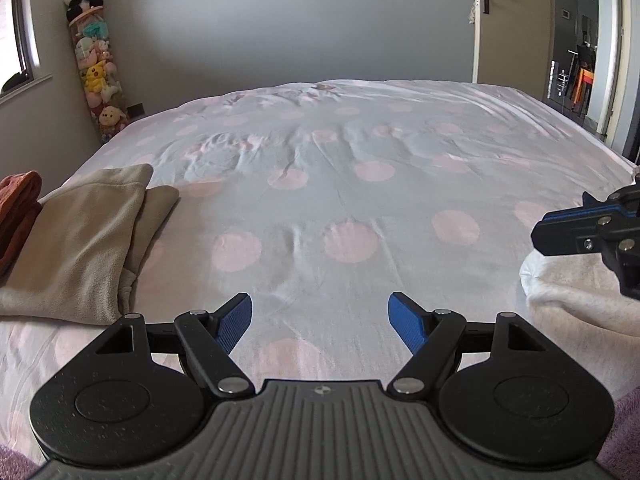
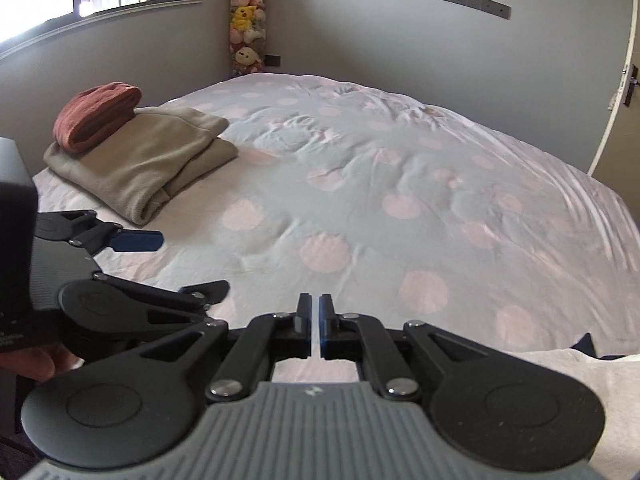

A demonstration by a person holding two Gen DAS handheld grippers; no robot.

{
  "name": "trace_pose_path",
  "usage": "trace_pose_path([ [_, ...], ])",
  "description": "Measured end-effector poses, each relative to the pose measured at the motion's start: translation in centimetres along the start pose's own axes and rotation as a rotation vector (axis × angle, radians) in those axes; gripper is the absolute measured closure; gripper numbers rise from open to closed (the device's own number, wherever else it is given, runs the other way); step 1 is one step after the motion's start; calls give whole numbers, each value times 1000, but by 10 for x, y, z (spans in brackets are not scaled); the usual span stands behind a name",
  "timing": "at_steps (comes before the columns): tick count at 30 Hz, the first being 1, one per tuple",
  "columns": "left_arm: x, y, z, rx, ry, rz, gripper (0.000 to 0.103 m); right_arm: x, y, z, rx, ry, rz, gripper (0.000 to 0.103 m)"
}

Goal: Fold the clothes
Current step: 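Pull the grey sweatshirt off the pile with the right tool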

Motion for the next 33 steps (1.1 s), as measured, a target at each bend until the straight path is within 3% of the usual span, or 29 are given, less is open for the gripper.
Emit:
trace_pose_path([
  [1,0,-5,0,10,-3,13,28,4,-9,-3,21,3,9,94],
  [3,-2,-15,1,41,-6,32,28,15,-28,-12,61,10,46,78],
  [5,-4,-27,2,78,-7,44,28,26,-48,-23,117,13,78,68],
  [7,-5,-40,4,110,-6,55,28,38,-67,-34,180,15,108,67],
  [10,-6,-61,7,160,0,82,28,56,-96,-51,271,18,152,57],
  [16,-4,-99,11,256,25,138,29,89,-150,-76,392,39,250,49],
  [25,-13,-149,25,354,76,177,28,131,-188,-87,437,61,314,34],
  [30,-20,-159,45,309,101,187,28,145,-210,-91,463,60,327,29],
  [33,-24,-159,55,283,114,186,28,142,-227,-99,527,48,276,25],
])
Point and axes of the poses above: each gripper's, at about its wrist camera, not at the fingertips, and z roughly the way its jaws point, y to its left, x to its underside, the point moved 3 cm from there along z, roughly the way its jaws point, and after that the axes turned 3 degrees about x, right-handed, at the moved point
